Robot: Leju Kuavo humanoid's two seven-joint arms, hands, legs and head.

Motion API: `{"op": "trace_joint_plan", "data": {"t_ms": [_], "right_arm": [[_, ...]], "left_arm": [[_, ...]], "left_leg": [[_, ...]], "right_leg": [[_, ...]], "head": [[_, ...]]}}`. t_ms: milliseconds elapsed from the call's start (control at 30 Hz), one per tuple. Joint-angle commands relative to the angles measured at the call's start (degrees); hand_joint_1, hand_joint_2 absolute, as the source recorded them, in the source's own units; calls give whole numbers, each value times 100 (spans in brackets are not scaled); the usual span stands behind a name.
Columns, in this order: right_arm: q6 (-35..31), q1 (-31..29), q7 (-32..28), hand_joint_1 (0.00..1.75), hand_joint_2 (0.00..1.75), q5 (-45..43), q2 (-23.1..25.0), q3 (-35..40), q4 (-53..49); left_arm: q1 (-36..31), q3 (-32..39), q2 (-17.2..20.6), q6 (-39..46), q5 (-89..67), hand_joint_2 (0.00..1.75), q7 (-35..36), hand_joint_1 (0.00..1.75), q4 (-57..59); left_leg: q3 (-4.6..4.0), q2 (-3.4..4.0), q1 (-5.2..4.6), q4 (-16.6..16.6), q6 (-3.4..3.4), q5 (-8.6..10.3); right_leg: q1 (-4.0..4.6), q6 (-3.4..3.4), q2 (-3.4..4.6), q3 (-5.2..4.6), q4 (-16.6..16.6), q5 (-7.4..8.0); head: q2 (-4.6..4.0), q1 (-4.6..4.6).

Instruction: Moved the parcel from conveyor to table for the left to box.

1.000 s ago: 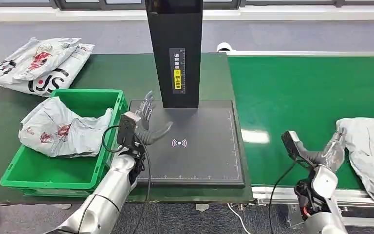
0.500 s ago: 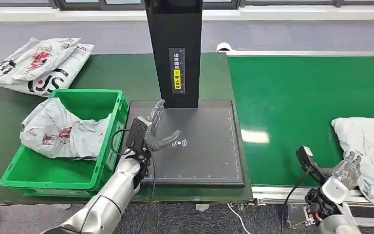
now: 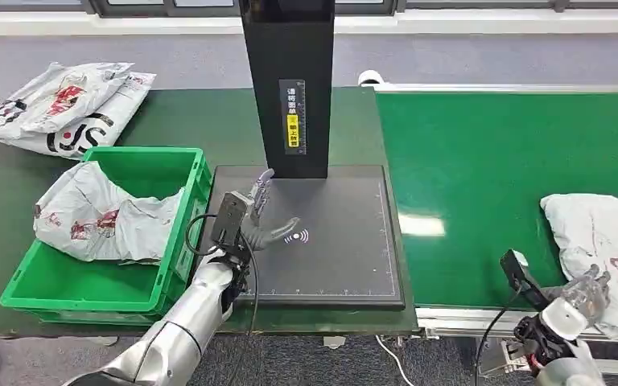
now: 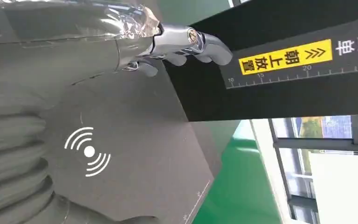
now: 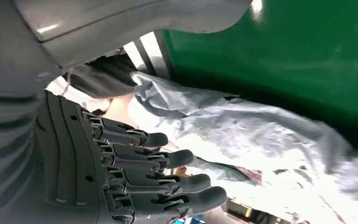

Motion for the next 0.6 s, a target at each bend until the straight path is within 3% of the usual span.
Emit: {"op": "trace_joint_plan", "data": {"t_ms": [33,600], "right_arm": [[68,-209,36,0,175,-3,-9,1,320],[147,-10,347,0,175,-6,27,-10,235]], "left_arm": [[-211,-350,174,14,9,175,40,0,368],[-195,-226,133,99,137,175,289,0,397]], "left_leg": [[13,13,-1,-6,2,-3],[9,8,1,-2,2,-4]], "right_leg": [[1,-2,6,11,-8,0],[2,-1,3,8,-4,-1]], "head": [[2,0],[2,0]]}}
